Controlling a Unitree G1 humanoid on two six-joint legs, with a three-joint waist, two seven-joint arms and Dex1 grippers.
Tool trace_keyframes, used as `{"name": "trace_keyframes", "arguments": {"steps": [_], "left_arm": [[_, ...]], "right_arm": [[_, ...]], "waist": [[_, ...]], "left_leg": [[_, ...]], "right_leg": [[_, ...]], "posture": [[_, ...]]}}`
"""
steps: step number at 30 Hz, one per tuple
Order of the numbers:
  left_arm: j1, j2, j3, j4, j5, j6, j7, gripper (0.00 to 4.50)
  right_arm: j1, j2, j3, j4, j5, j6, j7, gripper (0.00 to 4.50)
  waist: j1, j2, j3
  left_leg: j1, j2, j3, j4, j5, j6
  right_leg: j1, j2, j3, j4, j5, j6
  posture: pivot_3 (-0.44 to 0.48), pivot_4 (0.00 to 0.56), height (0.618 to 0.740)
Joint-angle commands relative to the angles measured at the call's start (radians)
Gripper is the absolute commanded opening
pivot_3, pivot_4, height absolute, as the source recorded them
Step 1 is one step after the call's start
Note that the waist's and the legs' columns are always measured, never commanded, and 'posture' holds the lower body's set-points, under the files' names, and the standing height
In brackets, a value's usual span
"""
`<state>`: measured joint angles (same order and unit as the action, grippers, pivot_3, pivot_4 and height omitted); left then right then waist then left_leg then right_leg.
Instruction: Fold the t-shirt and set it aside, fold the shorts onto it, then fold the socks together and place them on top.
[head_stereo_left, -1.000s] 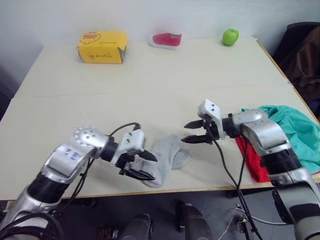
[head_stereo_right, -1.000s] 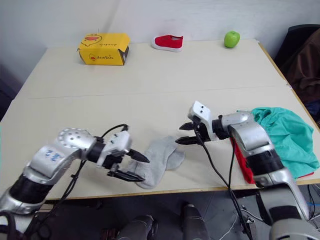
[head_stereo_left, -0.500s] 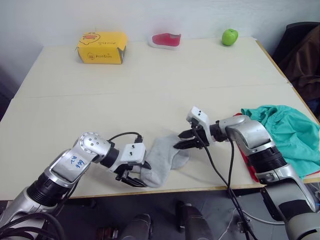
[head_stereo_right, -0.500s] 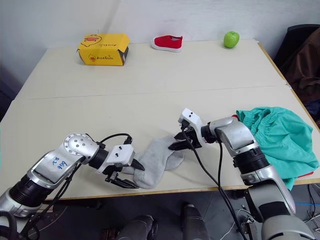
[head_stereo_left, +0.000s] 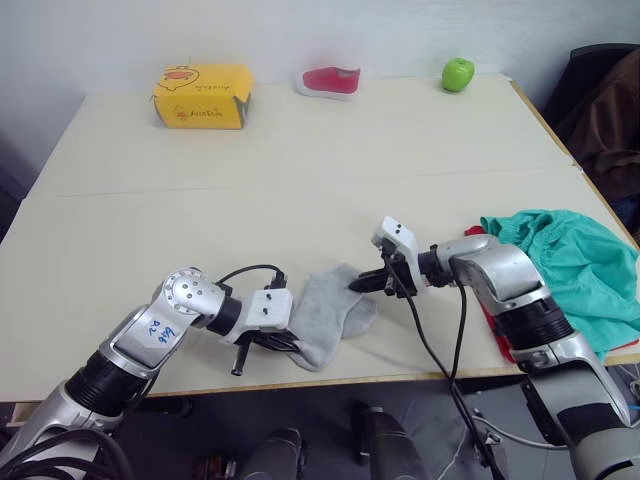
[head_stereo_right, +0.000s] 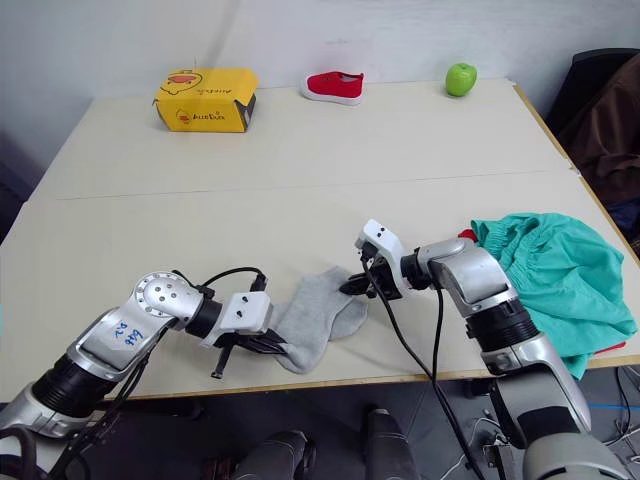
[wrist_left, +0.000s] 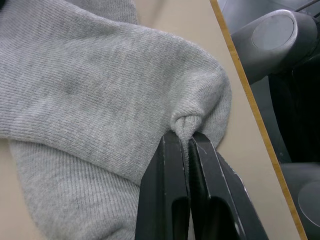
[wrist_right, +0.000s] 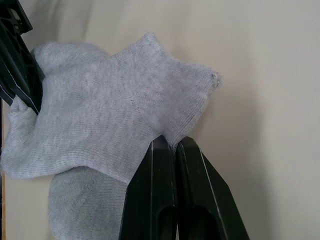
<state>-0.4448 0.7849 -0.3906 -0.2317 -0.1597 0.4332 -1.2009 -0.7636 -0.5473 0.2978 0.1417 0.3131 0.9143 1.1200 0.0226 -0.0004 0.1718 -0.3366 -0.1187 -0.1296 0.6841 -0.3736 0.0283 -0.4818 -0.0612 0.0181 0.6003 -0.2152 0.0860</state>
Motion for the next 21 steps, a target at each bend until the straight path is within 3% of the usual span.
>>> {"name": "trace_keyframes", "arguments": {"steps": [1, 4, 11, 16, 21], "left_arm": [[0.012, -0.003, 0.041, -0.057, -0.074, 0.056, -0.027, 0.01], [-0.018, 0.013, 0.111, -0.108, -0.179, 0.137, -0.062, 0.01], [-0.086, 0.091, 0.141, -0.06, -0.199, 0.131, -0.152, 0.01], [-0.147, 0.143, 0.097, 0.085, -0.11, -0.026, -0.252, 0.01], [-0.26, 0.104, 0.016, 0.313, 0.014, -0.227, -0.333, 0.01]], "right_arm": [[0.005, -0.017, -0.054, -0.06, 0.029, 0.003, -0.013, 0.0], [0.008, -0.027, -0.108, -0.106, 0.055, 0.023, -0.044, 0.0], [0.076, -0.077, -0.24, -0.29, 0.162, 0.168, -0.111, 0.0], [0.221, -0.108, -0.328, -0.491, 0.241, 0.257, -0.185, 0.0], [0.369, -0.049, -0.404, -0.654, 0.308, 0.342, -0.324, 0.0]], "waist": [[0.0, 0.0, 0.0], [0.0, 0.0, 0.0], [0.001, 0.0, 0.0], [0.003, 0.0, 0.0], [0.004, 0.0, 0.0]], "left_leg": [[0.0, 0.0, 0.0, 0.0, 0.0, 0.0], [-0.001, 0.0, 0.0, 0.0, 0.0, 0.0], [-0.001, 0.0, 0.0, 0.0, 0.0, 0.0], [-0.001, 0.0, 0.0, 0.0, 0.0, 0.0], [0.0, 0.0, 0.001, 0.0, 0.0, 0.0]], "right_leg": [[0.0, 0.0, 0.0, 0.0, 0.0, 0.0], [-0.001, 0.0, 0.002, 0.0, 0.0, 0.0], [0.0, 0.0, 0.003, 0.0, 0.0, 0.0], [0.0, 0.0, 0.003, -0.001, 0.0, 0.0], [0.0, 0.0, 0.003, 0.0, 0.0, 0.0]], "posture": [[0.0, 0.15, 0.74], [0.0, 0.15, 0.74], [0.0, 0.15, 0.74], [0.0, 0.15, 0.74], [0.0, 0.15, 0.74]]}}
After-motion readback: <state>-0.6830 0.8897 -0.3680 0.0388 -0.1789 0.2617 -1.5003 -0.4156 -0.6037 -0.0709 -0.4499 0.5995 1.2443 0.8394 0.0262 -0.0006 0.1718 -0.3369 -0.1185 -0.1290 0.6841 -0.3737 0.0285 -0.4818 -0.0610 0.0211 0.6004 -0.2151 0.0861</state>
